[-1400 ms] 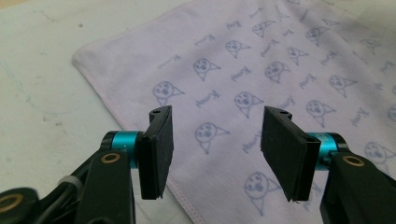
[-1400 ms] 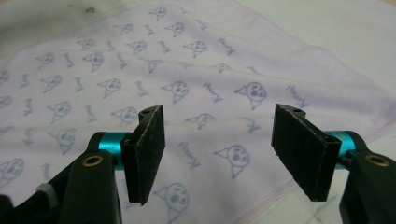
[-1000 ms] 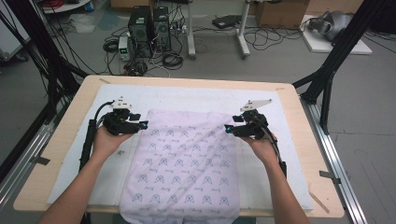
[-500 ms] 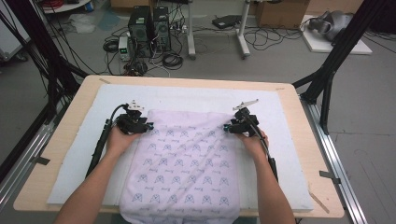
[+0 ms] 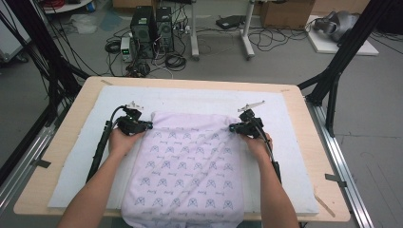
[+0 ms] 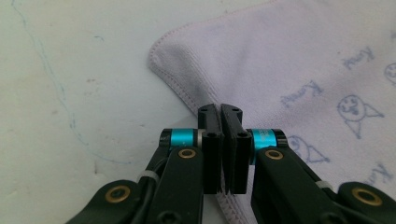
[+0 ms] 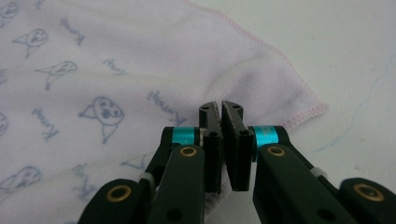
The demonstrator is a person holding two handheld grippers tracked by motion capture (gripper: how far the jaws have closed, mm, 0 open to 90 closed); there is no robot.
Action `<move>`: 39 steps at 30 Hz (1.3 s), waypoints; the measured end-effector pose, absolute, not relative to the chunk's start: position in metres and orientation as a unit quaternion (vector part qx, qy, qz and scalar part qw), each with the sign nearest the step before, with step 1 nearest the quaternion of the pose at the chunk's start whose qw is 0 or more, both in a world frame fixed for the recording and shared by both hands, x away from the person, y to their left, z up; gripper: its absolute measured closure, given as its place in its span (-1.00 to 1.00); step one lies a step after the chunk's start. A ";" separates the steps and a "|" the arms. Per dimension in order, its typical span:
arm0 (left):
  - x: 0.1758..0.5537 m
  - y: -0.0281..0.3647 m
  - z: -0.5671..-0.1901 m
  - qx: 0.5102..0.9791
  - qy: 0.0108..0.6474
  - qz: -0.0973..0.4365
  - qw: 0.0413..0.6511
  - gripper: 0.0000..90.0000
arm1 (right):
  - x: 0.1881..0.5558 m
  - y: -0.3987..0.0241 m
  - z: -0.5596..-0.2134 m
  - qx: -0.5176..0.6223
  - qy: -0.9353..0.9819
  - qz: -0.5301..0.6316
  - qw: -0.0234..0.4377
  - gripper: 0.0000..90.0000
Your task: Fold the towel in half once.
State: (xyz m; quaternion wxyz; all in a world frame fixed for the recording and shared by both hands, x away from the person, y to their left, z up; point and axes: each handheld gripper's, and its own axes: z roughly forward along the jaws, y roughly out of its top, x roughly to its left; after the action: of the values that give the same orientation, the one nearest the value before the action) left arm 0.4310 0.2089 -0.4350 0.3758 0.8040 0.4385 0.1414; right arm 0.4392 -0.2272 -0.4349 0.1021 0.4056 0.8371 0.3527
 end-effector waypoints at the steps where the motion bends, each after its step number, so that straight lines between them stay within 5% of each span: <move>1: 0.430 0.210 -0.432 0.802 0.438 0.143 0.381 0.93 | 0.439 -0.228 -0.432 0.399 0.837 0.360 0.105 0.93; 18: 0.362 0.234 -0.377 0.795 0.369 0.165 0.452 0.93 | 0.380 -0.248 -0.369 0.324 0.827 0.448 0.103 0.93; 30: 0.283 0.238 -0.415 0.827 0.331 0.131 0.435 0.89 | 0.291 -0.252 -0.412 0.294 0.850 0.430 0.079 0.91; 39: 0.280 0.250 -0.408 0.826 0.339 0.127 0.432 0.40 | 0.286 -0.262 -0.405 0.299 0.846 0.432 0.095 0.46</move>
State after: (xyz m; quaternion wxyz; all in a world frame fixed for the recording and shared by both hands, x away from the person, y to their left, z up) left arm 0.2799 0.2505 -0.4081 0.4317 0.8263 0.3388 0.1268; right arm 0.2857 -0.2619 -0.4046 0.0949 0.2989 0.8458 0.4316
